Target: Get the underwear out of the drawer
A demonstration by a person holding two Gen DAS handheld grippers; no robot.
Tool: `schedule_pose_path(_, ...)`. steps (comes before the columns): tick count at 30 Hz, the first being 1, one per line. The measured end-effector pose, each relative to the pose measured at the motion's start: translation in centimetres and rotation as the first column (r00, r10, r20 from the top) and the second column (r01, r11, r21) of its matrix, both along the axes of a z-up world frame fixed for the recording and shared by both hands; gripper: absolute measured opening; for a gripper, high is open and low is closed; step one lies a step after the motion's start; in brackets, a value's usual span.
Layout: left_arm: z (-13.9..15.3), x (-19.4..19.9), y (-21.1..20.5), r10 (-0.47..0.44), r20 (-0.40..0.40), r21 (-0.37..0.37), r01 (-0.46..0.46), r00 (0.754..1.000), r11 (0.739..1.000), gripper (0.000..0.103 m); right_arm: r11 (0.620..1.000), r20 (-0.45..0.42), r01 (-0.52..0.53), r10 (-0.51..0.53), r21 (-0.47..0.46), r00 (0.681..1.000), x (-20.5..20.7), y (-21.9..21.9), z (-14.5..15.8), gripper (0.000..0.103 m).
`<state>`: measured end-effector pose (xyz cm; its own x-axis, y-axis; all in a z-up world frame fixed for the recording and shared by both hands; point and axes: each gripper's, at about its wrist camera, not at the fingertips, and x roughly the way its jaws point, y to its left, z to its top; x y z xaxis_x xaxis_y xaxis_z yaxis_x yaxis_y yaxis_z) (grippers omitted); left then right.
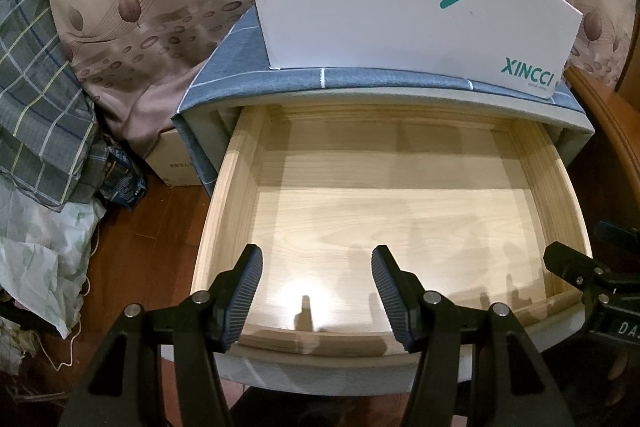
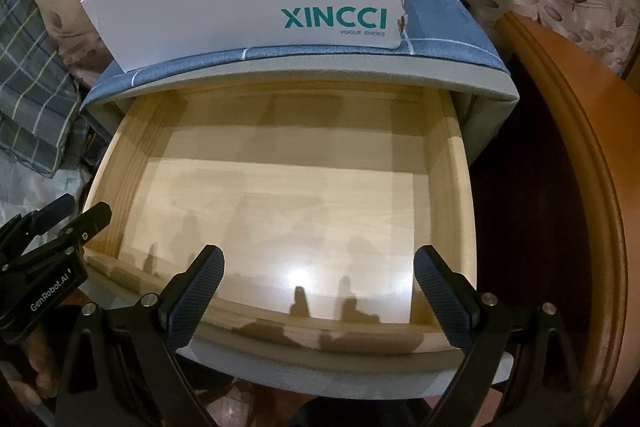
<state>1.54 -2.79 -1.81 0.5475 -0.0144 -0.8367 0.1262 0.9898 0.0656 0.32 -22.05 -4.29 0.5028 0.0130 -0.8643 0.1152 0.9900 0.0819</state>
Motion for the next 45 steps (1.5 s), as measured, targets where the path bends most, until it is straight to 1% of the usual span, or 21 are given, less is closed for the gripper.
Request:
schedule_pose_path(40,-0.17,-0.07,-0.23,-0.006,-0.004,0.013,0.006,1.000,1.000,0.058,1.000,-0.022,-0.007,0.007,-0.002,1.000,0.32,0.18,-0.19,0.095)
schedule_pose_path(45,-0.25,-0.17,-0.30,-0.020,-0.001,0.018,0.020,1.000,1.000,0.058,1.000,-0.022,-0.007,0.007,-0.002,1.000,0.31,0.18,-0.18,0.095)
